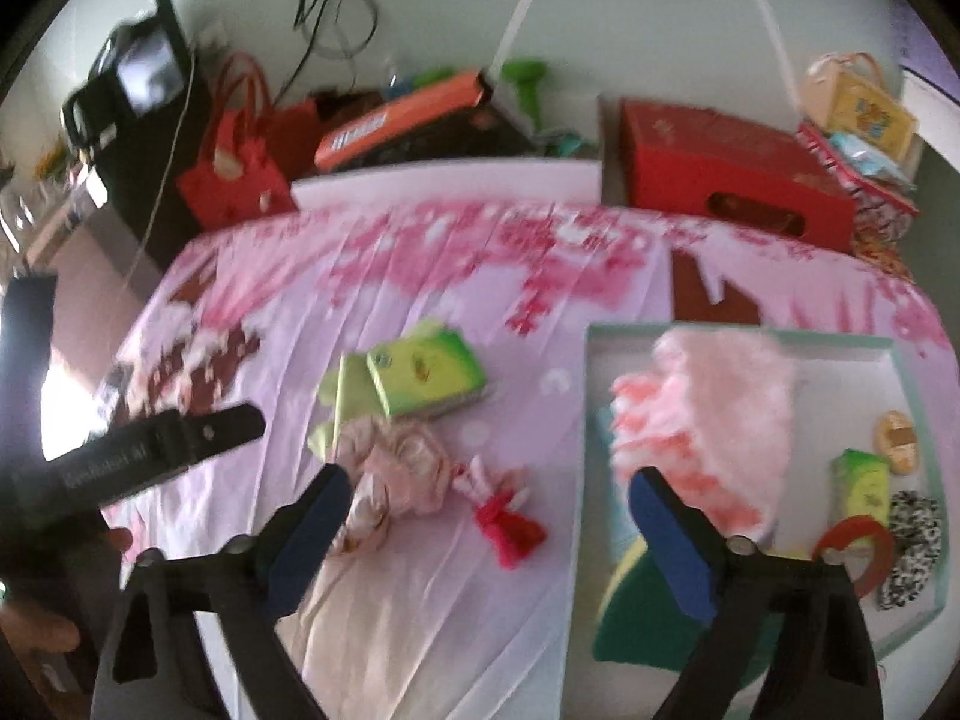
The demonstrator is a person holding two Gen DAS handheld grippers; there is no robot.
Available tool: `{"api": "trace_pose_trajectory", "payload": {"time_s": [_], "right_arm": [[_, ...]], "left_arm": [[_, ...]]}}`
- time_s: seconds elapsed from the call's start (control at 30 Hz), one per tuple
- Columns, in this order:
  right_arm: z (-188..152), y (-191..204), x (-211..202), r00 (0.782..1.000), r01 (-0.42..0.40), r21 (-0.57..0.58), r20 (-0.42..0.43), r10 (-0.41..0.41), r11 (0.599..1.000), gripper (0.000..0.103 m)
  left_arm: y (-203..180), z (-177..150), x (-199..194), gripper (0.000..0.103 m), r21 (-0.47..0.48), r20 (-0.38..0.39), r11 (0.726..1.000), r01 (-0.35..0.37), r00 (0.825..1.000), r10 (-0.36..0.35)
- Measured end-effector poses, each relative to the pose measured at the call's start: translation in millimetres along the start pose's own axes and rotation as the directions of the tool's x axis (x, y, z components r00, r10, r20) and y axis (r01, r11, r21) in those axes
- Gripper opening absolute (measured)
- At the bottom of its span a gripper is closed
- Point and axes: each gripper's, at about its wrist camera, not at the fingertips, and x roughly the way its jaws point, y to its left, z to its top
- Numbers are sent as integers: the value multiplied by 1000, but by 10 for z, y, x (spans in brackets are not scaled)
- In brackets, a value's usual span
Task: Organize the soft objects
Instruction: 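Move both tools back to the pink cloth and red hair tie, then grasp the pink cloth with the left tool while the right tool grasps the red hair tie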
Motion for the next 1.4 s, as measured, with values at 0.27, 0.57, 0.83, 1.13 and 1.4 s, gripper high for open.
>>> {"api": "trace_pose_trajectory", "payload": {"time_s": [0.27, 0.57, 0.83, 1.13, 1.4], "right_arm": [[-91, 15, 287, 997, 19, -29, -76, -21, 999, 70], [-140, 54, 540, 991, 22, -72, -133, -32, 997, 58], [-179, 101, 643, 984, 60, -122, -159, -80, 991, 47], [-181, 89, 676, 981, 77, -128, -169, -98, 989, 43], [-186, 89, 692, 981, 77, -126, -167, -97, 989, 41]], "left_arm": [[-22, -55, 180, 100, -8, -67, 1000, 10, 998, -10], [-171, -142, 348, 99, 15, -131, 998, 59, 990, -56], [-316, -225, 479, 74, 59, -180, 995, 75, 982, -64], [-364, -216, 548, 42, 53, -201, 991, 120, 974, -108], [-389, -224, 595, 23, 51, -215, 984, 168, 964, -154]]}}
